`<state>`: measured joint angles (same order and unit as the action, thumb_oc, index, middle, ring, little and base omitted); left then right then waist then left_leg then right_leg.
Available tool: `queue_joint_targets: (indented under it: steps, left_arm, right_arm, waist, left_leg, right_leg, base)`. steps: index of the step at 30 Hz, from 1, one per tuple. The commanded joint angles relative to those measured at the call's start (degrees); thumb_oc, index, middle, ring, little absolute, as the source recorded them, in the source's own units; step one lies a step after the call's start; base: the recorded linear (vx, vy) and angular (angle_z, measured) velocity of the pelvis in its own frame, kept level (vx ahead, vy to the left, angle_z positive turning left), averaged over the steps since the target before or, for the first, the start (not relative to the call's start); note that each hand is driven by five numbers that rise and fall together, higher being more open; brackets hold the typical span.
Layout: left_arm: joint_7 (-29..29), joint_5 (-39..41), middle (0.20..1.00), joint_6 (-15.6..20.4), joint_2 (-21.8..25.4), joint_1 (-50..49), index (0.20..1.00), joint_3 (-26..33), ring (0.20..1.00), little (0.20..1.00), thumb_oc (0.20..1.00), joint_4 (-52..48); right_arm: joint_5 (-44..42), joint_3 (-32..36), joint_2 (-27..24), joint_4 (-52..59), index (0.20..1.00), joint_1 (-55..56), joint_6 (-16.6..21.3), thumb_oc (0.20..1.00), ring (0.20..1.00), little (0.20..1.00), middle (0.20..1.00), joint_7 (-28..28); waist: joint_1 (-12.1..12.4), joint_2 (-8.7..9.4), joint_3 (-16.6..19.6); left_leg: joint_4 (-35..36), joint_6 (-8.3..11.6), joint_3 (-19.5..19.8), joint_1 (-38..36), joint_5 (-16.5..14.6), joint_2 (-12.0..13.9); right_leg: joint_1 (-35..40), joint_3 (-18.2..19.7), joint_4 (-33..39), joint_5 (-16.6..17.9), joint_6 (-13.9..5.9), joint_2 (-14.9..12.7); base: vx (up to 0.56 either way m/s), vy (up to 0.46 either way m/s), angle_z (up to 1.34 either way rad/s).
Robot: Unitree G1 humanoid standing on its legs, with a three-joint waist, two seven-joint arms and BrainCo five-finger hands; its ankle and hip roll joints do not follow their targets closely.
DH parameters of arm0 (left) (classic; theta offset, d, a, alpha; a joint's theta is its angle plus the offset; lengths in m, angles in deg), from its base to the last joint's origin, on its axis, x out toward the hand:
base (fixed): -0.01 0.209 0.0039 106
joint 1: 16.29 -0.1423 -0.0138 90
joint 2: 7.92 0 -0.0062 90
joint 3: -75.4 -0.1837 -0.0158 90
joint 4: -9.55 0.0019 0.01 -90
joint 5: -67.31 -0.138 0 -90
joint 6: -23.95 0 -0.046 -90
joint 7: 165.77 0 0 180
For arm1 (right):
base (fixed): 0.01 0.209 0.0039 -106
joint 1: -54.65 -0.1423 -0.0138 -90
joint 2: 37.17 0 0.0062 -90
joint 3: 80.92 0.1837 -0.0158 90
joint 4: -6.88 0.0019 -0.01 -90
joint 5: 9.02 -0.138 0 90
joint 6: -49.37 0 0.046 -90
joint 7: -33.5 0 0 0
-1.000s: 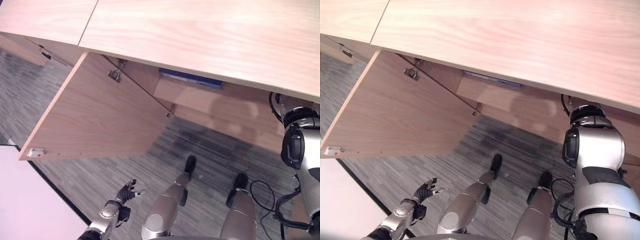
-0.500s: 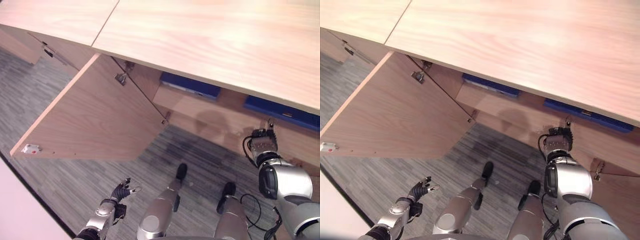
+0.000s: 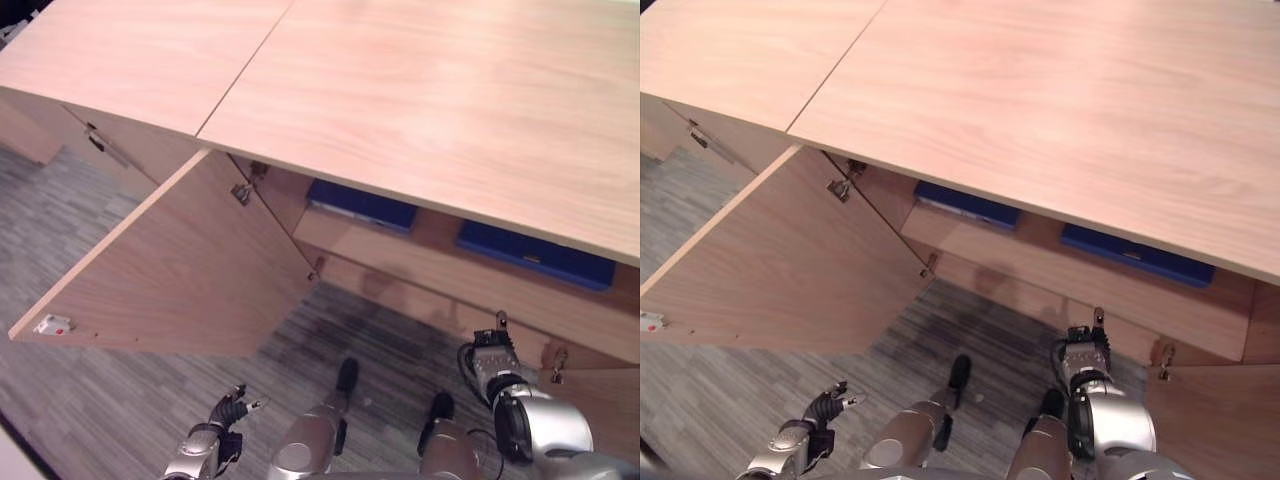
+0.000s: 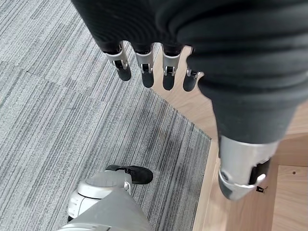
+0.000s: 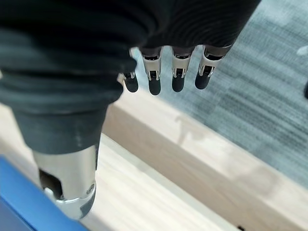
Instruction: Put the empty folder in the office cabinet
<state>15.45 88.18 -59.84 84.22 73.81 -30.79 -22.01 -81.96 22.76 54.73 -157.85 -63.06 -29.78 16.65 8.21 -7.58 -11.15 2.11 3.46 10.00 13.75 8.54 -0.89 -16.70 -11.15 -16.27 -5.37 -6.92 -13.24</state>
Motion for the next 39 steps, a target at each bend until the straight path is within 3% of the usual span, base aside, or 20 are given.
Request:
queue_joint_targets:
  steps: [1, 2, 3, 4, 5, 8, 9, 10, 11, 20, 21, 22, 23, 31, 35, 36, 37, 38, 39]
  left_arm:
    - [0.2, -2.1, 1.000, 1.0, 1.1, 0.6, 1.000, 1.8, 1.000, 1.000, 1.000, 2.6]
    - [0.2, -2.1, 1.000, 1.0, 1.1, 0.4, 1.000, 1.9, 1.000, 1.000, 1.000, 2.6]
    - [0.3, -2.8, 1.000, 1.2, 1.1, 0.1, 1.000, 2.8, 1.000, 1.000, 1.000, 2.9]
    - [0.2, -3.0, 1.000, 1.5, 1.3, -0.9, 1.000, 3.7, 1.000, 1.000, 1.000, 2.4]
    - [0.7, -3.9, 1.000, 2.1, 2.2, -2.8, 1.000, 5.2, 1.000, 1.000, 1.000, 0.6]
    - [1.7, -6.2, 1.000, 2.7, 3.0, -5.7, 1.000, 6.8, 1.000, 1.000, 1.000, -1.7]
    - [1.7, -6.2, 1.000, 2.7, 3.0, -5.8, 1.000, 6.8, 1.000, 1.000, 1.000, -1.7]
    - [2.0, -7.2, 1.000, 3.0, 3.2, -6.7, 1.000, 7.5, 1.000, 1.000, 1.000, -2.3]
    - [2.3, -7.3, 1.000, 3.1, 3.2, -7.3, 1.000, 8.0, 1.000, 1.000, 1.000, -2.9]
    - [4.3, -8.5, 1.000, 2.8, 3.2, -10.1, 1.000, 8.9, 1.000, 1.000, 1.000, -6.2]
    - [4.4, -8.3, 1.000, 2.8, 3.1, -10.3, 1.000, 9.0, 1.000, 1.000, 1.000, -6.6]
    - [4.4, -8.3, 1.000, 2.8, 3.1, -10.4, 1.000, 9.1, 1.000, 1.000, 1.000, -6.6]
    - [4.8, -8.2, 1.000, 2.6, 2.8, -10.4, 1.000, 9.3, 1.000, 1.000, 1.000, -6.9]
    - [4.8, -8.7, 1.000, 2.7, 1.8, -9.0, 1.000, 9.8, 1.000, 1.000, 1.000, -4.8]
    - [4.0, -7.2, 1.000, 2.5, 1.4, -7.9, 1.000, 10.8, 1.000, 1.000, 1.000, -2.9]
    - [3.8, -6.5, 1.000, 2.5, 1.9, -6.2, 1.000, 9.9, 1.000, 1.000, 1.000, -1.9]
    - [3.7, -6.4, 1.000, 2.4, 1.9, -5.2, 1.000, 9.8, 1.000, 1.000, 1.000, -1.2]
    - [3.4, -7.4, 1.000, 2.8, 2.0, -4.1, 1.000, 9.9, 1.000, 1.000, 1.000, 1.7]
    - [2.8, -8.0, 1.000, 2.9, 1.4, -3.0, 1.000, 9.9, 1.000, 1.000, 1.000, 3.8]
  right_arm:
    - [7.2, -0.9, 0.7, 3.7, 1.000, 2.6, 0.4, 1.000, 1.000, 1.000, 1.000, 2.4]
    - [7.4, -1.0, 0.8, 4.0, 1.000, 2.9, 0.4, 1.000, 1.000, 1.000, 1.000, 2.3]
    - [12.8, -3.2, 0.9, 5.7, 1.000, 4.7, 0.5, 1.000, 1.000, 1.000, 1.000, 2.6]
    - [17.1, -4.4, 1.2, 8.5, 0.360, 6.7, 0.8, 0.360, 0.360, 0.360, 0.360, 2.3]
    - [27.2, -7.0, 0.5, 14.1, 0.200, 10.2, 1.2, 0.200, 0.200, 0.200, 0.200, 2.1]
    - [43.7, -11.3, -2.3, 23.0, 0.200, 15.1, 0.9, 0.200, 0.200, 0.200, 0.200, 0.2]
    - [43.8, -11.3, -2.2, 23.1, 0.200, 15.1, 0.9, 0.200, 0.200, 0.200, 0.200, 0.2]
    - [53.5, -14.0, -5.2, 27.8, 0.200, 16.7, -0.2, 0.200, 0.200, 0.200, 0.200, -0.3]
    - [57.5, -14.7, -6.7, 30.6, 0.200, 17.7, -0.6, 0.200, 0.200, 0.200, 0.200, -0.3]
    - [69.5, -19.7, -10.8, 37.8, 0.200, 21.8, -2.4, 0.200, 0.200, 0.200, 0.200, 4.1]
    - [70.2, -20.7, -10.8, 38.1, 0.228, 22.1, -2.6, 0.228, 0.228, 0.228, 0.228, 4.8]
    - [70.2, -20.7, -10.8, 38.1, 0.504, 22.1, -2.6, 0.504, 0.504, 0.504, 0.504, 4.8]
    - [72.6, -24.3, -10.9, 39.1, 1.000, 23.4, -2.9, 1.000, 1.000, 1.000, 1.000, 8.2]
    - [76.9, -30.1, -7.0, 33.4, 1.000, 26.2, -4.3, 1.000, 1.000, 1.000, 1.000, 12.0]
    - [76.5, -32.0, -4.5, 29.2, 1.000, 25.0, -5.1, 1.000, 1.000, 1.000, 1.000, 12.5]
    - [74.3, -33.7, -3.1, 27.2, 1.000, 26.0, -4.7, 1.000, 1.000, 1.000, 1.000, 12.7]
    - [73.9, -34.2, -3.0, 26.3, 1.000, 26.2, -4.7, 1.000, 1.000, 1.000, 1.000, 13.0]
    - [73.9, -35.6, -3.0, 25.2, 1.000, 26.8, -4.6, 1.000, 1.000, 1.000, 1.000, 13.5]
    - [74.2, -36.5, -3.3, 24.8, 1.000, 27.0, -4.6, 1.000, 1.000, 1.000, 1.000, 13.7]
  waist:
    - [0.1, 1.16, -0.6]
    - [0.0, 1.16, -0.5]
    - [-0.4, 1.67, -0.2]
    - [-0.8, 1.93, -0.1]
    - [-1.4, 2.44, 0.0]
    - [-2.2, 3.37, 0.4]
    - [-2.2, 3.38, 0.4]
    - [-2.4, 3.86, 0.8]
    - [-2.6, 4.17, 1.0]
    - [-3.4, 6.34, 3.8]
    - [-3.4, 6.56, 4.1]
    - [-3.5, 6.56, 4.1]
    - [-3.6, 7.42, 4.8]
    - [-3.1, 9.27, 6.3]
    - [-2.1, 9.30, 5.2]
    - [-3.2, 8.74, 4.4]
    - [-3.4, 8.76, 4.5]
    - [-2.9, 9.00, 4.8]
    - [-3.3, 8.64, 5.2]
  left_leg:
    - [-0.5, 4.54, -1.3, -0.7, -6.2, 4.3]
    - [-0.5, 4.53, -1.3, -0.9, -6.2, 4.3]
    - [-0.5, 4.45, -1.5, -1.6, -6.4, 4.5]
    - [-0.5, 4.35, -1.6, -2.1, -6.6, 4.7]
    - [-0.5, 4.27, -1.9, -3.0, -6.7, 5.0]
    - [-0.5, 4.23, -2.4, -4.3, -7.0, 5.4]
    - [-0.5, 4.23, -2.4, -4.3, -7.0, 5.4]
    - [-0.5, 4.17, -2.4, -5.0, -7.2, 5.6]
    - [-0.4, 4.18, -2.5, -5.5, -7.3, 5.8]
    - [0.2, 4.01, -3.4, -9.1, -8.1, 6.8]
    - [0.4, 3.92, -3.6, -9.7, -8.1, 6.9]
    - [0.5, 3.92, -3.7, -9.8, -8.1, 6.9]
    - [0.8, 3.82, -4.1, -11.2, -8.3, 6.9]
    - [0.5, 2.38, -4.5, -14.4, -10.1, 5.3]
    - [-0.7, 1.46, -4.5, -15.0, -10.2, 5.0]
    - [-2.6, -0.01, -0.7, -13.3, -9.0, 3.3]
    - [-3.1, -0.24, -0.1, -12.1, -8.5, 2.3]
    - [-2.5, 0.21, 2.4, -10.2, -6.4, -0.2]
    - [-2.0, 1.01, 5.3, -9.3, -5.0, -1.2]
  right_leg:
    - [6.1, 0.6, 5.3, 2.2, -5.65, -4.5]
    - [6.3, 0.5, 5.5, 2.3, -5.67, -4.5]
    - [6.9, 0.6, 5.9, 2.6, -5.81, -4.5]
    - [7.4, 0.6, 6.1, 2.8, -5.91, -4.5]
    - [7.8, 0.8, 6.3, 3.0, -6.02, -4.3]
    - [8.8, 1.2, 6.6, 3.4, -6.21, -4.2]
    - [8.8, 1.2, 6.6, 3.3, -6.21, -4.2]
    - [9.2, 1.4, 6.7, 3.5, -6.28, -4.1]
    - [9.5, 1.4, 6.9, 3.5, -6.34, -4.0]
    - [12.1, 1.5, 7.9, 3.8, -6.36, -3.0]
    - [12.4, 1.5, 7.9, 3.9, -6.39, -3.0]
    - [12.4, 1.5, 7.9, 3.9, -6.40, -3.0]
    - [13.5, 1.4, 8.0, 4.3, -6.58, -3.0]
    - [15.1, 0.7, 6.3, 5.9, -7.71, -4.7]
    - [13.9, 1.4, 0.3, 8.1, -8.08, -4.4]
    - [14.1, 12.0, -1.7, -1.0, -5.46, 6.2]
    - [13.6, 14.9, -1.1, -2.4, -4.08, 9.1]
    - [15.3, 13.1, 2.0, -3.5, -1.29, 10.0]
    - [17.1, 14.5, 5.5, -4.0, -0.40, 11.1]
  base:
    - [0.05, 0.007, -0.03]
    - [0.05, 0.007, 0.02]
    - [0.05, 0.003, 0.00]
    - [0.09, 0.004, -0.03]
    - [0.07, -0.003, -0.06]
    - [0.05, -0.003, -0.06]
    - [0.06, -0.005, -0.15]
    - [0.06, -0.011, -0.14]
    - [0.07, -0.019, -0.12]
    - [0.04, 0.000, -0.04]
    - [0.03, 0.019, -0.04]
    - [0.03, 0.074, -0.13]
    - [0.01, 0.093, -0.16]
    - [0.00, 0.105, -0.05]
    - [-0.05, 0.065, 0.03]
    - [-0.07, 0.194, 0.31]
    - [-0.13, 0.198, 1.21]
    - [-0.11, -0.009, 2.68]
    - [-0.15, -0.104, 2.72]
